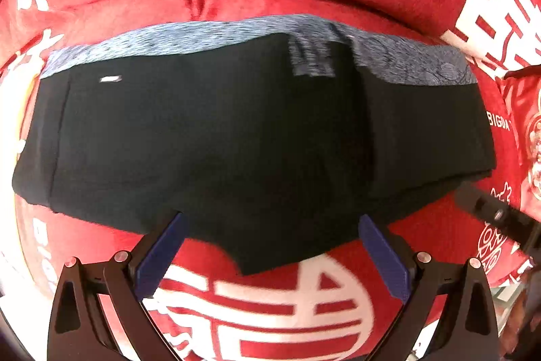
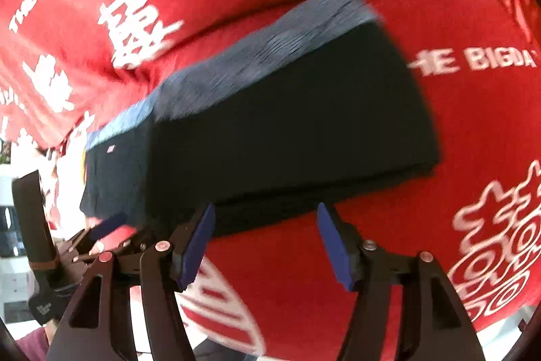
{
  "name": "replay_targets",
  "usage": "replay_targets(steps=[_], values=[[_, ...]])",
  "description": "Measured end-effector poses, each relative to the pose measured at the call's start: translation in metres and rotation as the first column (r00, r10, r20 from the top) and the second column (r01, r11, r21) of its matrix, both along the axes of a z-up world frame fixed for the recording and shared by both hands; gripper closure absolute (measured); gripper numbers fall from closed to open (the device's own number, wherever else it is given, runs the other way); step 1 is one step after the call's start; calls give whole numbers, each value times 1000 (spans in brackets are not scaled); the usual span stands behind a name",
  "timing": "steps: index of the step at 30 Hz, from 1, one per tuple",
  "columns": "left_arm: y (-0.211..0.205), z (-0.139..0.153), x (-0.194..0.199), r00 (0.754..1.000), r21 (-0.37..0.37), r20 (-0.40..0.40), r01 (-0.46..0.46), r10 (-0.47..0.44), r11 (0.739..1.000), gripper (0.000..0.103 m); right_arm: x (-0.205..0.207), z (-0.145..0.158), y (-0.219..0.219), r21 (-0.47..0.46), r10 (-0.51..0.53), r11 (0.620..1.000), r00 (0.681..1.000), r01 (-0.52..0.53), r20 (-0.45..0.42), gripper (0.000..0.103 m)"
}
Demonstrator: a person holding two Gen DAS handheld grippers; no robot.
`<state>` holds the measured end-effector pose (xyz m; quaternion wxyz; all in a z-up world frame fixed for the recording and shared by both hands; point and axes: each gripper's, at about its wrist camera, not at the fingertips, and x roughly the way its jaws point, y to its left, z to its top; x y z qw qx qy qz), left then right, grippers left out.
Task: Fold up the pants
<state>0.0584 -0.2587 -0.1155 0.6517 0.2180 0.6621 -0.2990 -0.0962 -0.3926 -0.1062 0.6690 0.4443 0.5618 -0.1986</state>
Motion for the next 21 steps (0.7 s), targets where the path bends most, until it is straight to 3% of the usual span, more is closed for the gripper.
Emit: replay_targets(steps=[7, 17, 21], values=[[63, 16, 29, 994, -14, 21, -105, 105, 994, 1, 56, 7, 71, -17, 199, 980, 979, -200, -31, 34], [155, 8, 64, 965, 1, 9, -261, 261, 965, 1, 104, 6, 123, -10, 309, 951, 949, -310, -57, 33], [184, 6, 83, 937, -22, 4, -350, 350, 937, 1, 116, 3, 140, 7, 353, 935, 933, -353, -65, 33]])
